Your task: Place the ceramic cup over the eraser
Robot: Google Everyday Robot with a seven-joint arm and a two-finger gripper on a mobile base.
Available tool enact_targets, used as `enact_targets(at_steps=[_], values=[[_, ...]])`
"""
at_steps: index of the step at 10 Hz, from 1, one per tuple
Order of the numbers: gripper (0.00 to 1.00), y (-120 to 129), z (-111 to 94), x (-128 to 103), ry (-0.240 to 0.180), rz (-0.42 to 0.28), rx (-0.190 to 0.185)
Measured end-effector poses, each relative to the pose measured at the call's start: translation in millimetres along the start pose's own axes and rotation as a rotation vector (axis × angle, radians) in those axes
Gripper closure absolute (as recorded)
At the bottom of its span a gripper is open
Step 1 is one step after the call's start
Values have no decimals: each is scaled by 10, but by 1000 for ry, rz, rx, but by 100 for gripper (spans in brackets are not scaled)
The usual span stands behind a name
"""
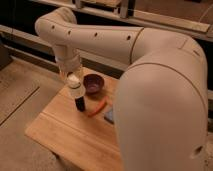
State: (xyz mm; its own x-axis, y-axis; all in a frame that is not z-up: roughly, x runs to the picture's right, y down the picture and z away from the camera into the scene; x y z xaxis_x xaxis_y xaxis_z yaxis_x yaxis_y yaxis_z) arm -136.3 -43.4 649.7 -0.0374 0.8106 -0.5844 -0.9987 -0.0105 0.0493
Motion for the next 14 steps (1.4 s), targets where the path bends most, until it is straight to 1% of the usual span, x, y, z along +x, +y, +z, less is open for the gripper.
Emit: enact_targets(at_steps=[7,9,12,14], values=[[100,4,2,1,0,-1,0],[100,18,-19,21,3,3,6],[100,26,-62,38,5,16,24],[100,30,-43,48,13,22,41]])
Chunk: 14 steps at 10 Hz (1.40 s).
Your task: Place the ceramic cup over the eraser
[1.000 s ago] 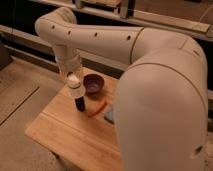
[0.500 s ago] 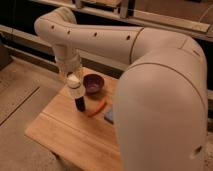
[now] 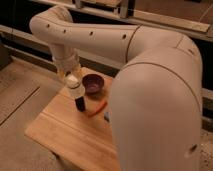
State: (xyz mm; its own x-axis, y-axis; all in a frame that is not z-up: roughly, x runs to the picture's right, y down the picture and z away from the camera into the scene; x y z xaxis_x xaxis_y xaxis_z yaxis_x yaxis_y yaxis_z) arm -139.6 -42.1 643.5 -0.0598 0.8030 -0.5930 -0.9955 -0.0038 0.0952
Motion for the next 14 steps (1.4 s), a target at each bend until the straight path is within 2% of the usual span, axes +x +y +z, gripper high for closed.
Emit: enact_targets(at_steps=[3,10,14], values=[[100,-68,86,1,28,25,13],[100,-95,248,-61,60,55,6],[100,-98,401,-53,85,48,32]])
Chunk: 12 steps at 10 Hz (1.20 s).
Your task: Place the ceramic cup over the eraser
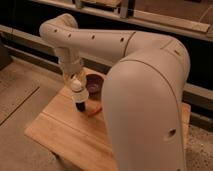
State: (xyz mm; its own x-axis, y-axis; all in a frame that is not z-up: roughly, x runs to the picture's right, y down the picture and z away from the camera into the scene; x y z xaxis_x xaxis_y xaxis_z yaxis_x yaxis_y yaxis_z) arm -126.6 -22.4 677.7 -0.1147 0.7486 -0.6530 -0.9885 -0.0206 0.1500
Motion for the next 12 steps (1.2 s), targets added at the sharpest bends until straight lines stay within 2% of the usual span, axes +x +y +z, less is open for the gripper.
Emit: enact_targets(at_steps=[1,2,5,8,10,12], values=[[100,1,26,5,4,-2,8],[100,11,106,3,8,-11,34],[100,62,260,-8,16,-24,53],[100,189,369,-6,29,-37,2],[100,268,433,-41,19,-51,-41],[100,252,499,-72,8,-57,-43]])
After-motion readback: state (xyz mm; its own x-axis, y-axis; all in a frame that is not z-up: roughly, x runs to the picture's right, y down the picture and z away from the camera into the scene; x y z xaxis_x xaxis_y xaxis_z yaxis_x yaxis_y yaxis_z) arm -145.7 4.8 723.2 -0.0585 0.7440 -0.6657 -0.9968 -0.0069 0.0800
